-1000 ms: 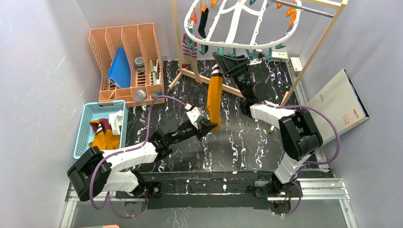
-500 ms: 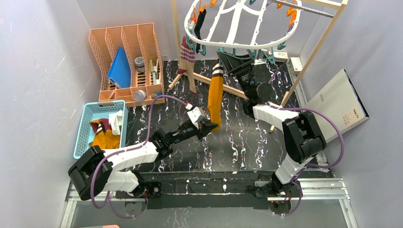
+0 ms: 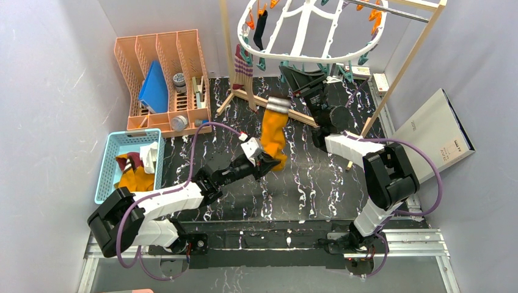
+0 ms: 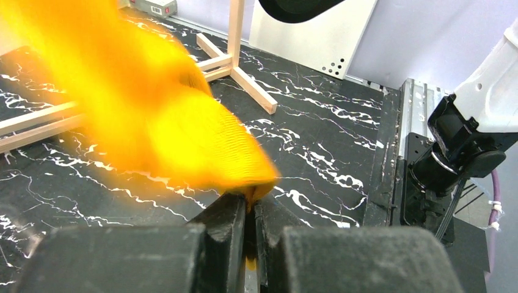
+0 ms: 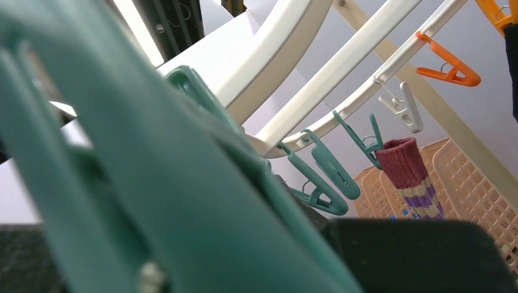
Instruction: Remove the socks clipped to the hanger
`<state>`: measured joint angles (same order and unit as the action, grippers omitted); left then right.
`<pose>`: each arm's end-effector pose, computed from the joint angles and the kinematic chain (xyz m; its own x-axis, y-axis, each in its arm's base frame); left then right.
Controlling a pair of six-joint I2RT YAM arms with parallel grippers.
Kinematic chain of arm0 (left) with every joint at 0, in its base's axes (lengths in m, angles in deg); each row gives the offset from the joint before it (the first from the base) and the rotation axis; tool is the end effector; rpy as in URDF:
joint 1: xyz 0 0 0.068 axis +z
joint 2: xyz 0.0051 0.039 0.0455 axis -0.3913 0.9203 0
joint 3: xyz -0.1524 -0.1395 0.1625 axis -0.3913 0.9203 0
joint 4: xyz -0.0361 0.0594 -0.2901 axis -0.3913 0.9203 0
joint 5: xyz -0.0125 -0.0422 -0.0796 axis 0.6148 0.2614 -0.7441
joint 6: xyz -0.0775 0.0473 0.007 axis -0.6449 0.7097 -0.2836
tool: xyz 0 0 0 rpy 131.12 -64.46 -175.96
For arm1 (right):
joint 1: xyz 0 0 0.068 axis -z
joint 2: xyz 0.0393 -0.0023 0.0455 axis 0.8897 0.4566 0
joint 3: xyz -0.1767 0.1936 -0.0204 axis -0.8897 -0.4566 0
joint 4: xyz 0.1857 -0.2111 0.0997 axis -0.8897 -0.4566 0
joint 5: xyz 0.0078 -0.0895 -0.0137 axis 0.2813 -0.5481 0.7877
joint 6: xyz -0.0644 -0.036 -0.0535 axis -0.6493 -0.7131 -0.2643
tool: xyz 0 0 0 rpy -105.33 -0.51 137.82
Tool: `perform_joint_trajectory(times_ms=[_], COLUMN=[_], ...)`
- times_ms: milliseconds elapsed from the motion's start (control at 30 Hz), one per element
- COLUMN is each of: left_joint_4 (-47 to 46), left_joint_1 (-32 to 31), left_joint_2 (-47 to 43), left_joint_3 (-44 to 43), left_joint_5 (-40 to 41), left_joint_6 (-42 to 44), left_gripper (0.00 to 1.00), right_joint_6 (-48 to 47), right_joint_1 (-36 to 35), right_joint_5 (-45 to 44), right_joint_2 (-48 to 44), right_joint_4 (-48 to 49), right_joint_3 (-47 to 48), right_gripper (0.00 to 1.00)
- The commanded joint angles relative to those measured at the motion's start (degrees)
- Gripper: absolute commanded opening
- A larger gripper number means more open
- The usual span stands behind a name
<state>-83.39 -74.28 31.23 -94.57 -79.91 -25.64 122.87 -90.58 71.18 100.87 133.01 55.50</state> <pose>0.1985 -0.2811 0.2374 -0.0072 -0.1611 -0.9869 0.9184 0.3893 -0.0702 0.3591 0.1995 0.3598 -0.2313 0.9160 -0.3279 -0.8246 -0.0057 0.5656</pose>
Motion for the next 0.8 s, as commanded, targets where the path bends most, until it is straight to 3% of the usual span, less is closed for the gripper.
perform_joint_trajectory(times_ms=[0,200,333,433,600,767], left_joint_4=[0.4,-0.8,-0.5,4.2,18.8,34.6], left_joint_1=[-0.6,-0.7,-0.2,2.2,12.8,23.5], left_joint_2=[0.2,-0.5,-5.8,-15.5,-30.6,-29.6], left_joint_3=[-1.0,-0.1,2.9,4.2,0.5,-12.4], left_joint_5=[-0.6,2.0,13.3,24.0,33.1,43.3], left_joint_6=[-0.8,-2.1,-1.3,2.6,11.7,21.8], left_gripper=[0.0,0.0,0.0,0.0,0.0,0.0], right_joint_6=[1.2,1.9,2.1,2.3,2.4,2.9], right_joint_1=[0.5,0.6,0.8,1.2,1.6,1.9], right_joint_5=[0.2,0.5,0.7,1.1,1.5,1.9], right_joint_2=[-0.4,-0.3,-1.0,-1.8,-3.3,-3.3], right_joint_4=[17.5,17.5,17.4,17.1,16.7,16.8], right_joint_3=[1.8,1.7,1.1,0.2,-1.2,-1.5], right_gripper=[0.32,0.22,0.22,0.22,0.22,0.22])
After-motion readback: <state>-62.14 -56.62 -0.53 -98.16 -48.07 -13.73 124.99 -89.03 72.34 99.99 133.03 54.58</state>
